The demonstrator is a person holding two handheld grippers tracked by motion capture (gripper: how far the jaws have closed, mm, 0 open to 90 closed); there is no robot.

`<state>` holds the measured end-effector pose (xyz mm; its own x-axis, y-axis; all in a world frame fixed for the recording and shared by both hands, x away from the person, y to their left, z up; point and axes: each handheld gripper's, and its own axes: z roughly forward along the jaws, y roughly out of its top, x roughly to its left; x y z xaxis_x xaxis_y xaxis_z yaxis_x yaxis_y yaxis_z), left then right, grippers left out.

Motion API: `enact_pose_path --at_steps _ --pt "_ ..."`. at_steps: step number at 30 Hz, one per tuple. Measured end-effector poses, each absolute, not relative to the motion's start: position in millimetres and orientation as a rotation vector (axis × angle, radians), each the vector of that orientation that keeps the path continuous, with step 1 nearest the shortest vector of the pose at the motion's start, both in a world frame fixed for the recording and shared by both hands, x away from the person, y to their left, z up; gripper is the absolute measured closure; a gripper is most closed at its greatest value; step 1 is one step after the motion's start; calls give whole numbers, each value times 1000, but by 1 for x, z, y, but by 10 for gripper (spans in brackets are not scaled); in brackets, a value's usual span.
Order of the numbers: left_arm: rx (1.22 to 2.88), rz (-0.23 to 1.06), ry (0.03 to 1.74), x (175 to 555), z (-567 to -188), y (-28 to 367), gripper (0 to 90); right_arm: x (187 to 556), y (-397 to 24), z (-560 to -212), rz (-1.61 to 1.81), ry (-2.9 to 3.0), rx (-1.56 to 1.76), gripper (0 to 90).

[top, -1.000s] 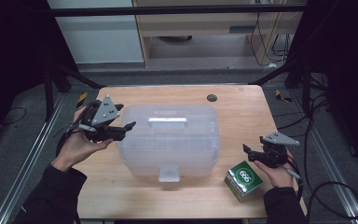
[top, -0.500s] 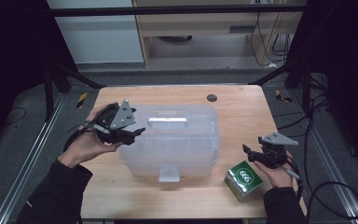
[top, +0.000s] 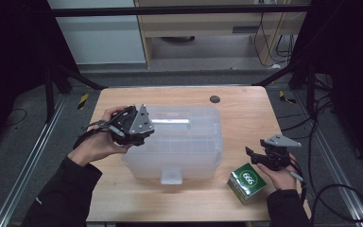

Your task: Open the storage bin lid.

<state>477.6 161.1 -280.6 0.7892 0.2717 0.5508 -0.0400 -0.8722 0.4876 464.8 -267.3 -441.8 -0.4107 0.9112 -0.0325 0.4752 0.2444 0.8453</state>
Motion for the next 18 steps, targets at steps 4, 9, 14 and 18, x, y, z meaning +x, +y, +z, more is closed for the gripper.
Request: enact_pose_path --at_steps 4,9,14,18 --pt "2534 885 128 479 -280 154 481 465 -267 -441 1071 1993 1262 340" --pt "2557 919 90 481 -280 146 514 465 -268 -441 1072 1994 1263 341" --pt "2593 937 64 485 -283 138 538 465 -268 -441 1072 2000 1262 344" --pt "2623 961 43 488 -286 133 554 465 -268 -441 1073 2005 1262 351"
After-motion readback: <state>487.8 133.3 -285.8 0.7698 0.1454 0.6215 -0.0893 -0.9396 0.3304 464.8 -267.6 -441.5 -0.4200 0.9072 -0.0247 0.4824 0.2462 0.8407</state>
